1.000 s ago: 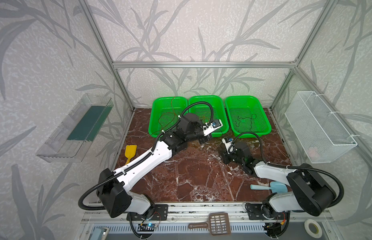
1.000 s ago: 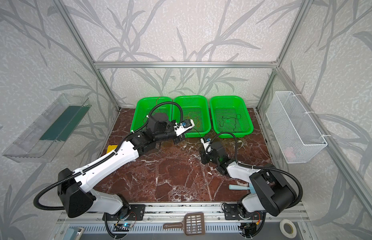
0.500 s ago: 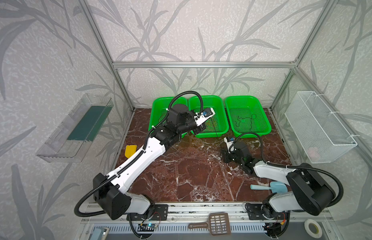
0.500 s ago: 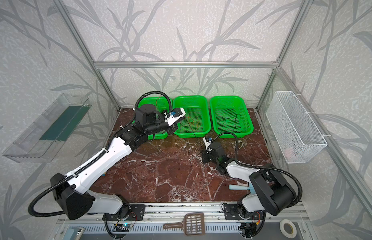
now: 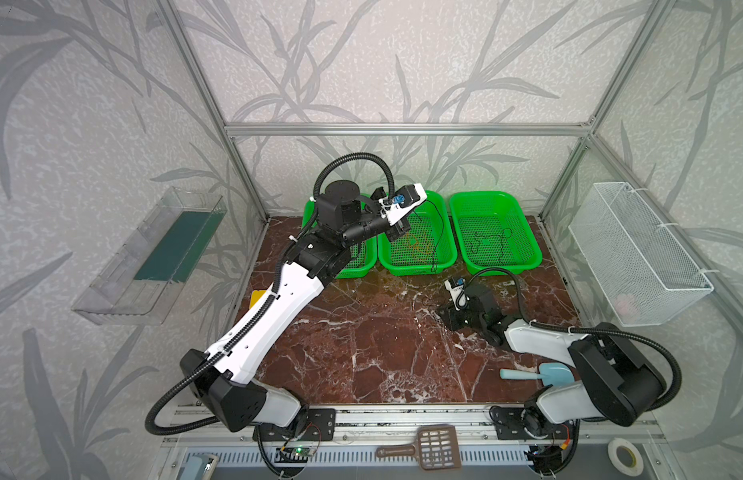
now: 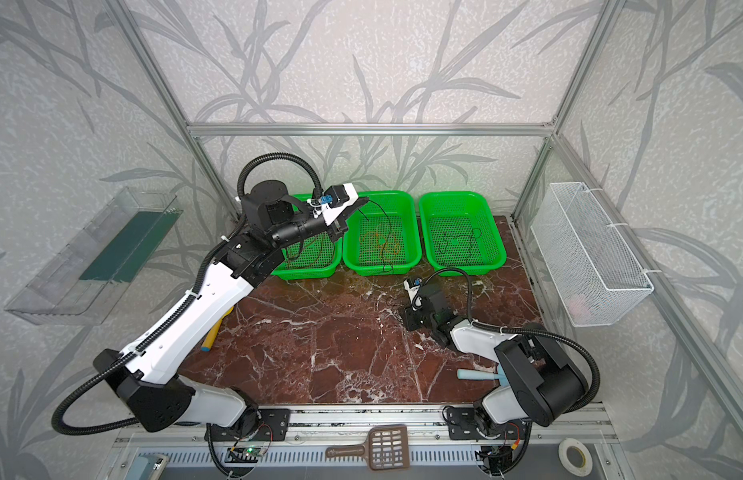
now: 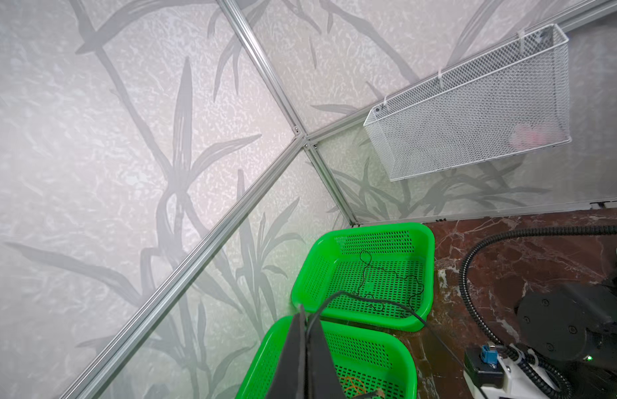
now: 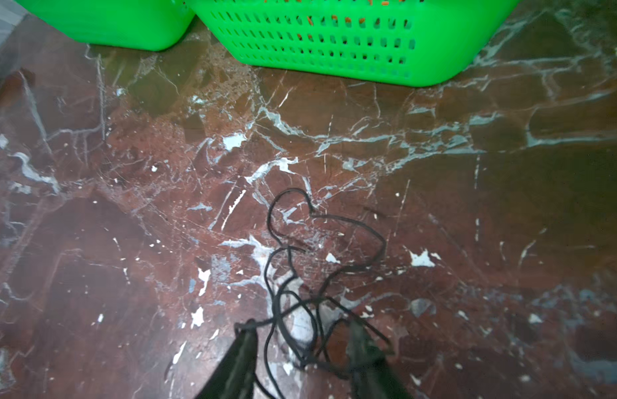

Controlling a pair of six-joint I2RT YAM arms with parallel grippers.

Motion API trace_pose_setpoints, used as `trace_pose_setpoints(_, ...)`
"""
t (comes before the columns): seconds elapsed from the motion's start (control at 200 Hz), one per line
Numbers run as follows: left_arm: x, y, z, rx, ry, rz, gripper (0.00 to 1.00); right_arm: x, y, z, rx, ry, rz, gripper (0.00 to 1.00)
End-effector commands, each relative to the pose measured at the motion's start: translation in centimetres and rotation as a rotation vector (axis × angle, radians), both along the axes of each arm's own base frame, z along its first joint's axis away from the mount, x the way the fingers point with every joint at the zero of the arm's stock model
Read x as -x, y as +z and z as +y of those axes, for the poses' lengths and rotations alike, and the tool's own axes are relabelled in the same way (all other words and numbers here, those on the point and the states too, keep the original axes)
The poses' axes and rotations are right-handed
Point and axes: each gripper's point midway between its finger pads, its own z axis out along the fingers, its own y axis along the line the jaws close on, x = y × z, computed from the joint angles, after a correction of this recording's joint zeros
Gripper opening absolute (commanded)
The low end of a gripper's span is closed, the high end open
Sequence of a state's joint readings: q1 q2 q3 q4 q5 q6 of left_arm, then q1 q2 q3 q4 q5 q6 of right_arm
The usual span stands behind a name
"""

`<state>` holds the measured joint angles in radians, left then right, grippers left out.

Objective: Untangle the cables

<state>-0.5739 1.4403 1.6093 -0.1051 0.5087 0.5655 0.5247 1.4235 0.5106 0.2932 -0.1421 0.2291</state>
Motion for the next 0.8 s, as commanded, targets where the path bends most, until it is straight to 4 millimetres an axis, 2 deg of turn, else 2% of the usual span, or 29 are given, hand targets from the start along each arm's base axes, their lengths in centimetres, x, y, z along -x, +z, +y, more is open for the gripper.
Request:
trace_pose_setpoints(0.0,0.3,-0.3,-0.6,-0.009,-0.041,-0.011,0.00,-0.7,4.0,0.5,-0.030,0.030,-0.102,0.53)
trace_pose_setpoints(0.17,0.4,0.1,-0.6,-0.004,-0.044,-0.023,0.00,-1.3,10.2,1.7,-0.098,0.091,-0.269,0.65)
trace_pose_setpoints(0.275,0.3,0.1,-0.6,-0.005,-0.044,-0.023,0.00,-1.2,14.1,3.7,-0.182,0.184,-0.346,0.69)
trace_pose_setpoints(0.38,0.4,0.0,-0.6,-0.002,-0.048,-0.019,0.00,-1.1,17.0,5.7,-0.236,0.254,-0.394,0.74)
trace_pose_setpoints(0.445,0.7,0.1,-0.7,0.002,-0.055,-0.019,0.00,-1.3,18.2,6.4,-0.234,0.268,-0.429,0.76)
trace_pose_setpoints(0.51,0.8,0.2,-0.9,0.010,-0.067,-0.016,0.00,-2.1,18.9,6.2,-0.218,0.228,-0.451,0.77)
trace_pose_setpoints(0.705,1.9,0.2,-2.5,0.012,-0.126,-0.014,0.00,-4.3,20.0,3.6,-0.114,0.064,-0.525,0.76)
trace_pose_setpoints(0.795,2.3,0.2,-3.3,0.011,-0.150,-0.014,0.00,-4.6,20.2,3.4,-0.085,0.061,-0.545,0.74)
